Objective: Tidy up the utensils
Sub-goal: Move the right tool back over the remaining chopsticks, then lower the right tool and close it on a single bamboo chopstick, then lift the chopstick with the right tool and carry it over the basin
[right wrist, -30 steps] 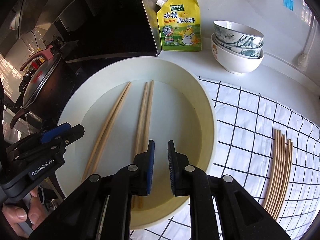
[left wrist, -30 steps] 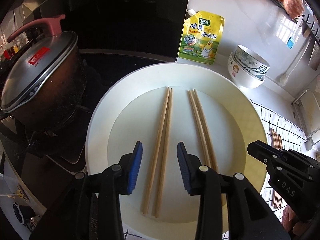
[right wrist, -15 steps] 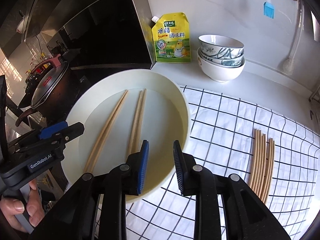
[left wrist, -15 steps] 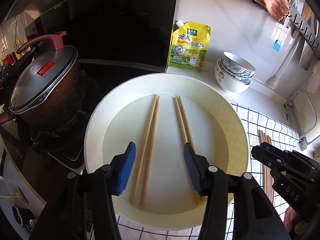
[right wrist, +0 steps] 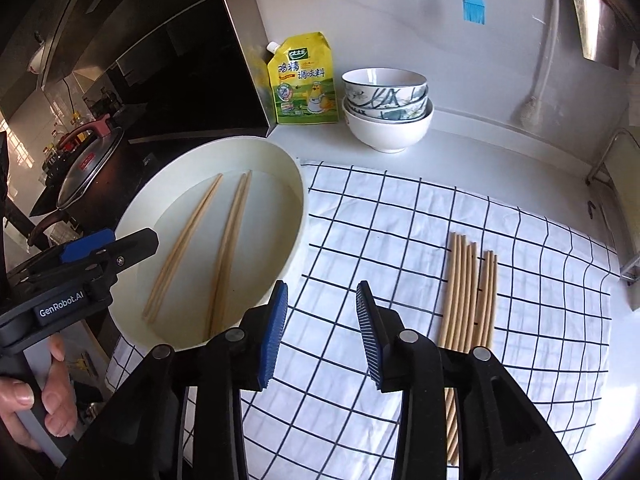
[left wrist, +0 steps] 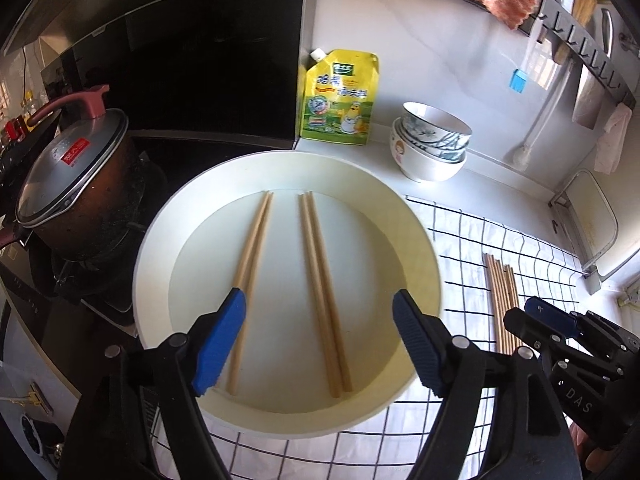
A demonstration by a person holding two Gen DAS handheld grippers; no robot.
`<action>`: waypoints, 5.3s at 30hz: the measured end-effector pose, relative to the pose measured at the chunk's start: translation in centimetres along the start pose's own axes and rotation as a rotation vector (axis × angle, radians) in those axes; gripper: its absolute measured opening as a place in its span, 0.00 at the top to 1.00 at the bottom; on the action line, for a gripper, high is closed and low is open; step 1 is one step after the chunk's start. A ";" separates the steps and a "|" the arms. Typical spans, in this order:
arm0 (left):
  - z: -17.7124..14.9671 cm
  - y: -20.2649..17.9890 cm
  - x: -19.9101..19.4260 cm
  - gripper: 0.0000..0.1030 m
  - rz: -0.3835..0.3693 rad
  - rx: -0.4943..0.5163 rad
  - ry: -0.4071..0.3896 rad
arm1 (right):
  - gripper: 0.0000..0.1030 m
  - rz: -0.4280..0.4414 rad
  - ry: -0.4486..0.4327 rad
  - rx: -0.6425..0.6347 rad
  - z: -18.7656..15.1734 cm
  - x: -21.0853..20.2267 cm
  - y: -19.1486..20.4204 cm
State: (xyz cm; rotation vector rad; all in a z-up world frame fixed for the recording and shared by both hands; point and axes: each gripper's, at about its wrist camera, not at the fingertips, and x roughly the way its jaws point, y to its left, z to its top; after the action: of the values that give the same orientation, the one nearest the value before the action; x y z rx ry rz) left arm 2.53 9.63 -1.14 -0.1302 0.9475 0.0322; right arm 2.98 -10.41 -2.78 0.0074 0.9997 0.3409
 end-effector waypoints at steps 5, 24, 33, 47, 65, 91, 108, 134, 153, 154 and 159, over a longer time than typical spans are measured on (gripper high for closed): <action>-0.3 -2.6 0.0 0.25 -0.022 0.028 0.008 | 0.57 -0.027 -0.012 0.035 -1.1 -1.3 -2.6; -3.0 -14.0 2.4 0.18 -0.142 0.193 0.077 | 0.45 -0.163 0.038 0.230 -7.5 -3.0 -14.2; -4.8 -17.3 5.0 0.18 -0.154 0.245 0.134 | 0.45 -0.190 0.085 0.260 -9.7 -0.9 -17.0; -6.2 -17.3 8.3 0.18 -0.111 0.239 0.186 | 0.45 -0.161 0.108 0.232 -9.9 3.4 -16.5; -6.6 -17.8 9.2 0.18 -0.115 0.236 0.206 | 0.45 -0.205 0.122 0.195 -10.0 4.7 -16.3; -7.1 -20.3 12.4 0.18 -0.103 0.262 0.237 | 0.45 -0.280 0.093 0.217 -10.2 4.1 -19.8; -7.8 -19.2 13.0 0.15 -0.007 0.269 0.241 | 0.45 -0.252 0.073 0.198 -9.8 3.9 -19.4; -6.8 -21.2 13.7 0.92 -0.079 0.279 0.240 | 0.94 -0.200 0.072 0.083 -8.5 5.6 -17.7; -2.5 -17.4 5.0 0.93 -0.157 0.262 0.113 | 0.94 -0.094 -0.034 0.167 -4.4 -1.5 -14.0; -2.0 -16.5 4.2 0.93 -0.152 0.257 0.095 | 0.94 -0.082 -0.043 0.163 -3.8 -1.8 -13.2; 0.6 -10.9 1.9 0.93 -0.119 0.174 0.038 | 0.94 -0.002 -0.074 0.109 -0.4 -1.8 -8.3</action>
State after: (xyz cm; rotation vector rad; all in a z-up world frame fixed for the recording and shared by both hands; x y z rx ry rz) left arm 5.02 -1.14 -1.25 -0.0263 0.9747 -0.1631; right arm 4.09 -18.81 -2.88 0.1169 0.9438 0.2824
